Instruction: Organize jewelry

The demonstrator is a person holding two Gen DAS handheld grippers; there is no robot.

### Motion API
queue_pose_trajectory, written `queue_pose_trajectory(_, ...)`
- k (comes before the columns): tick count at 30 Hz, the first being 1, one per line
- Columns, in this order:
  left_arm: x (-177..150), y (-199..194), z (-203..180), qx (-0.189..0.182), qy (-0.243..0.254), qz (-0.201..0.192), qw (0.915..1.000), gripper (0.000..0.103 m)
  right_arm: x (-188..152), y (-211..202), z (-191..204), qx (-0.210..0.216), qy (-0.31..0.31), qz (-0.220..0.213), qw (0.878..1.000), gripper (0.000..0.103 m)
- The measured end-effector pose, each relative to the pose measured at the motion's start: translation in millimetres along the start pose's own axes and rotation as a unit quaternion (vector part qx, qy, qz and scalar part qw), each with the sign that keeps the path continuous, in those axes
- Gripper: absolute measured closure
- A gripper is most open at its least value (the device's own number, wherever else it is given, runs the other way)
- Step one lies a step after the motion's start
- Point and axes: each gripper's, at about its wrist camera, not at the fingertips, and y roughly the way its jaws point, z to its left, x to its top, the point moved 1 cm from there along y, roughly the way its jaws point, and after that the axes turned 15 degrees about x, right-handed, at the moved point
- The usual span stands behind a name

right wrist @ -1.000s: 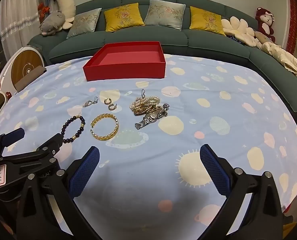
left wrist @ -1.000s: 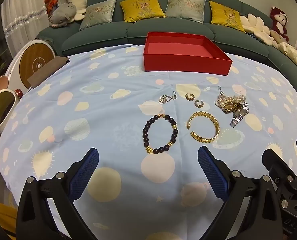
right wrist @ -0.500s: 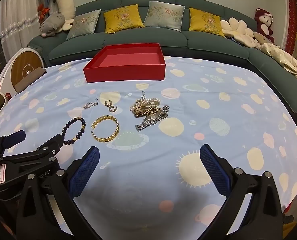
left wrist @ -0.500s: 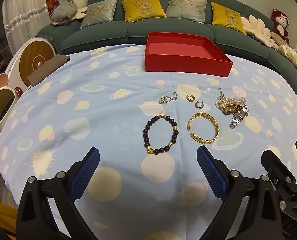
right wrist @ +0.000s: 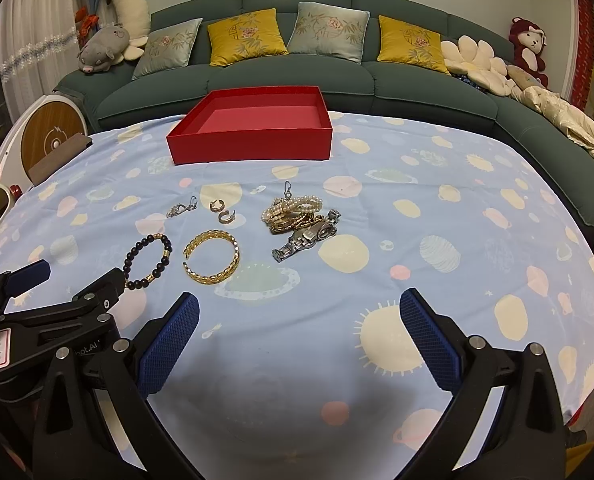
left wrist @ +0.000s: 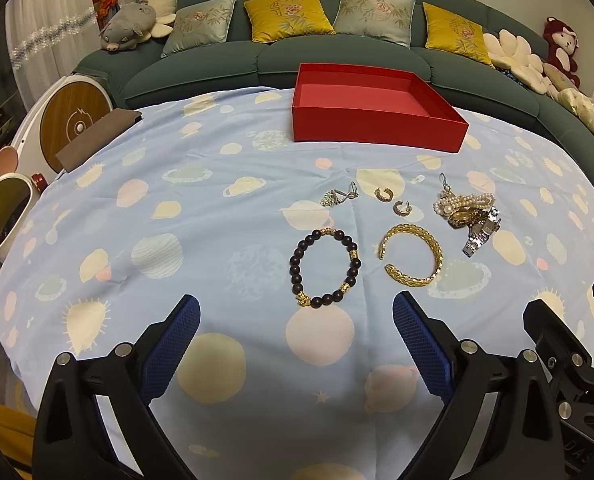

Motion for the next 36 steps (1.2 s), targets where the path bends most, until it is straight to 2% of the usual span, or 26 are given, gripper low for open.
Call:
queue_pose_trajectory(6,-0.2,1.2,0.1,-0.001,0.002,0.0,1.0,0.012,0.3,-0.7,-2.0,-0.001,-0.001,0.001,1.0,0.005)
queue_pose_trajectory(36,-0.2,0.2,-2.1,0.001,0.003,-0.002,1.0,0.012,-0.1,0.3,0.7,-0.003,0.001,0.0,1.0,0.005)
